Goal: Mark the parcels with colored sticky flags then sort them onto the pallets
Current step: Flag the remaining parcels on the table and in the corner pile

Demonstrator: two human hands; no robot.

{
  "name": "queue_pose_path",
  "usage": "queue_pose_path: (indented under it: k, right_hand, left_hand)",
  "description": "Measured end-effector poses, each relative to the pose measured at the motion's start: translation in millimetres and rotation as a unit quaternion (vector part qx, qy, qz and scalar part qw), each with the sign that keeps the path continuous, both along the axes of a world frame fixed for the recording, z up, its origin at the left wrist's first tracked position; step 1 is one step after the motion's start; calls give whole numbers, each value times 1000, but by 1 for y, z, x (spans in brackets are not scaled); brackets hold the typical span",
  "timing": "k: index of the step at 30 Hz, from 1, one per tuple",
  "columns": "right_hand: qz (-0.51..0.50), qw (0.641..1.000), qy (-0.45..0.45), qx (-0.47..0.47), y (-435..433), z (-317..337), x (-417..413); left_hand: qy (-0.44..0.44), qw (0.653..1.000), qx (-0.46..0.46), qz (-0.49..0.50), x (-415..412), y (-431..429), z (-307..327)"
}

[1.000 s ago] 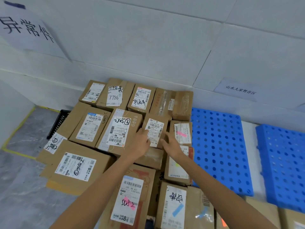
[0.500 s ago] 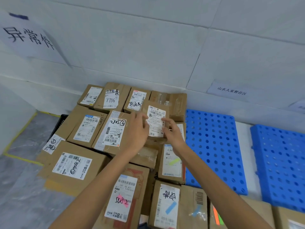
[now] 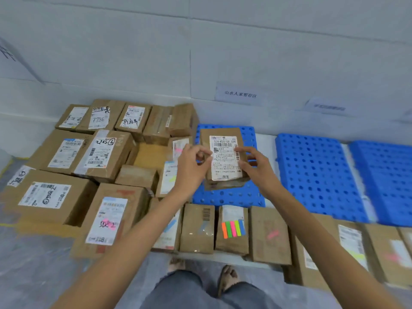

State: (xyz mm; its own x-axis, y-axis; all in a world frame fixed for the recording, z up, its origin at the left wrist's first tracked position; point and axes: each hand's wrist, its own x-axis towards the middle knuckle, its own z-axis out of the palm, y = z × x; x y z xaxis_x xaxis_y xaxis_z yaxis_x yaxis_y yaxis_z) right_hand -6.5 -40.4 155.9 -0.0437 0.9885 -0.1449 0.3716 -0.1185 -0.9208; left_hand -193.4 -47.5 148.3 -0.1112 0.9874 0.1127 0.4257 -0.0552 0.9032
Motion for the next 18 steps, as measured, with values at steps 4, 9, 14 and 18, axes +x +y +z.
queue_pose_path:
  k: [4,9,14,18]
  right_hand:
    - [-23,998,-34,-42,-57,-27,86]
    - [-15,988,-116,-105,-104,-68,147]
    - [-4,984,-146,-99,-123,-88,155]
    - [13,985,-150,-80,-125,-91,156]
  left_hand:
    - [-11,995,-84,-55,78,-46,-32]
    - [-27,975,-204,-88,132,-76,-82]
    - [267,927,-225,-134,131,-83,-140]
    - [441,853,-228,-161,119,-85,-166]
